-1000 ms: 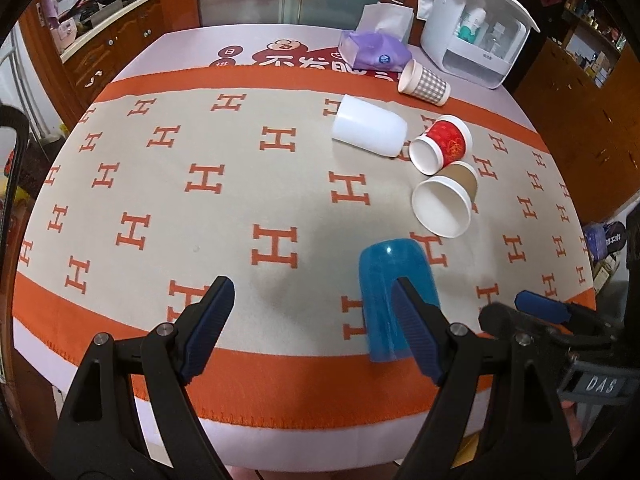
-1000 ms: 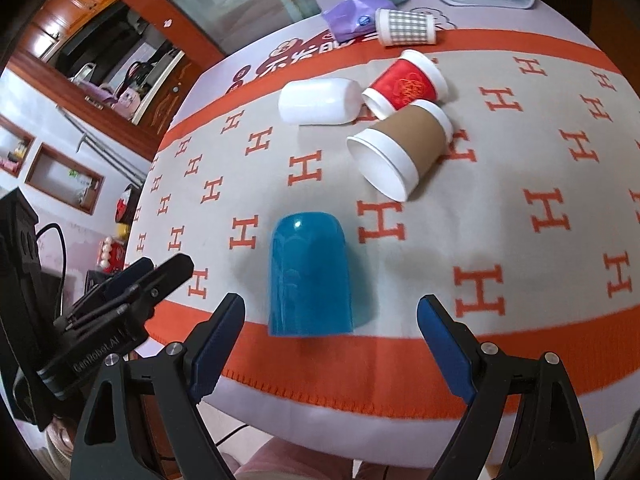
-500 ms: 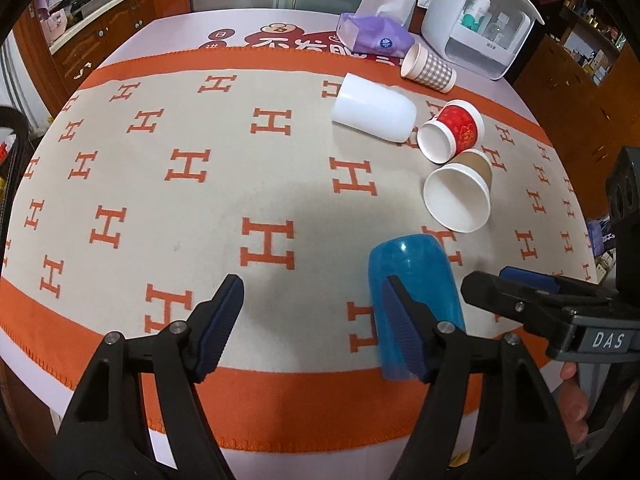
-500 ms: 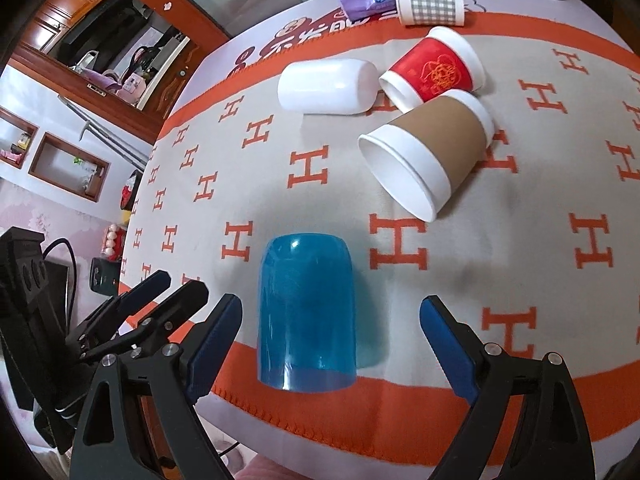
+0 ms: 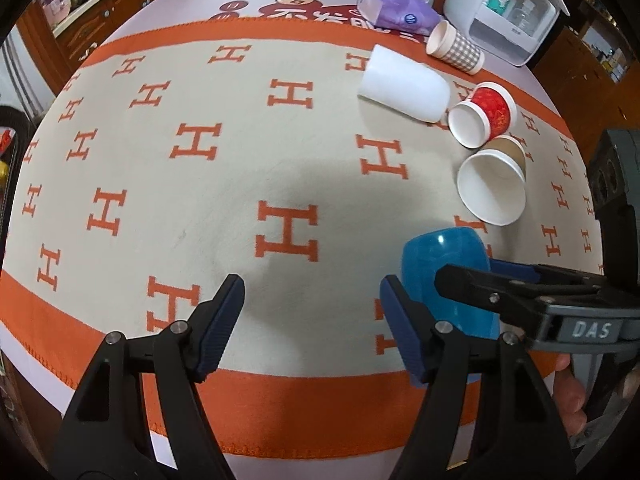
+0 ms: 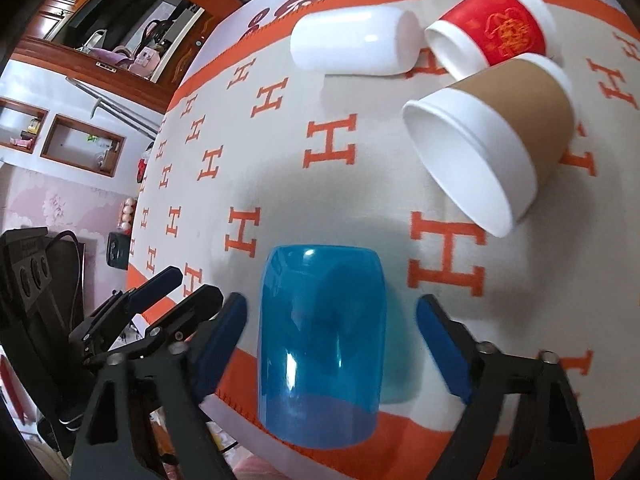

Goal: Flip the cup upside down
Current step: 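Move the right gripper to the blue cup and close around it, then lift the blue cup with the right gripper and carry it toward the paper cups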

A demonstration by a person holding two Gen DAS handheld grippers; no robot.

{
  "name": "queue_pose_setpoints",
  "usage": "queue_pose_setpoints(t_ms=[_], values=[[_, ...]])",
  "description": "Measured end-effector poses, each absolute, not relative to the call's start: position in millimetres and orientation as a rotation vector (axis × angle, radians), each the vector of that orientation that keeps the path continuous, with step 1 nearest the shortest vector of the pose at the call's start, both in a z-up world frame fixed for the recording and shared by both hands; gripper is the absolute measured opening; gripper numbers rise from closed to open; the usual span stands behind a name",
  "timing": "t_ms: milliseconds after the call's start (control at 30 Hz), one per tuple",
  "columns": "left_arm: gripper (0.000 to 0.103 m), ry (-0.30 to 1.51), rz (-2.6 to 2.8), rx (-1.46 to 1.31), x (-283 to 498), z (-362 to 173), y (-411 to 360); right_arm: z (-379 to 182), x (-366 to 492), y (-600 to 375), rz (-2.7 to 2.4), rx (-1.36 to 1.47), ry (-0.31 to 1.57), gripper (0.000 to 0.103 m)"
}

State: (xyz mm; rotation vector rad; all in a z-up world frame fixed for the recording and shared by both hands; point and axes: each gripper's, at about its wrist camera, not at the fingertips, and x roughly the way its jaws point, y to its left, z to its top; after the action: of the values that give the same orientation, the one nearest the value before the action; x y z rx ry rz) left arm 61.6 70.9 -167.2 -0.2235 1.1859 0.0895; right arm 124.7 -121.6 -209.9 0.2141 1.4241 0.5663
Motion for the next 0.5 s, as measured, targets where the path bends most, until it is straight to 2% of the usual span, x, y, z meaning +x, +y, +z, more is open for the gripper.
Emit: queue_pose_setpoints(t_ms=[67, 267, 500], values=[[0.068, 1.189, 0.1, -0.23, 61.9, -168.1, 75.0, -213.7, 125.8, -116.5, 0.602, 0.228, 1.435, 0.069], [0.068, 1.181, 0.127, -0.248, 61.5, -165.5, 85.4, -198.8, 114.9, -112.2, 0.662, 0.198, 1.379, 0.068], [0.068, 1.116, 0.153, -0.245, 56.3, -154.1, 91.3, -157.7, 98.0, -113.9, 0.593, 0.114, 1.075, 0.067]])
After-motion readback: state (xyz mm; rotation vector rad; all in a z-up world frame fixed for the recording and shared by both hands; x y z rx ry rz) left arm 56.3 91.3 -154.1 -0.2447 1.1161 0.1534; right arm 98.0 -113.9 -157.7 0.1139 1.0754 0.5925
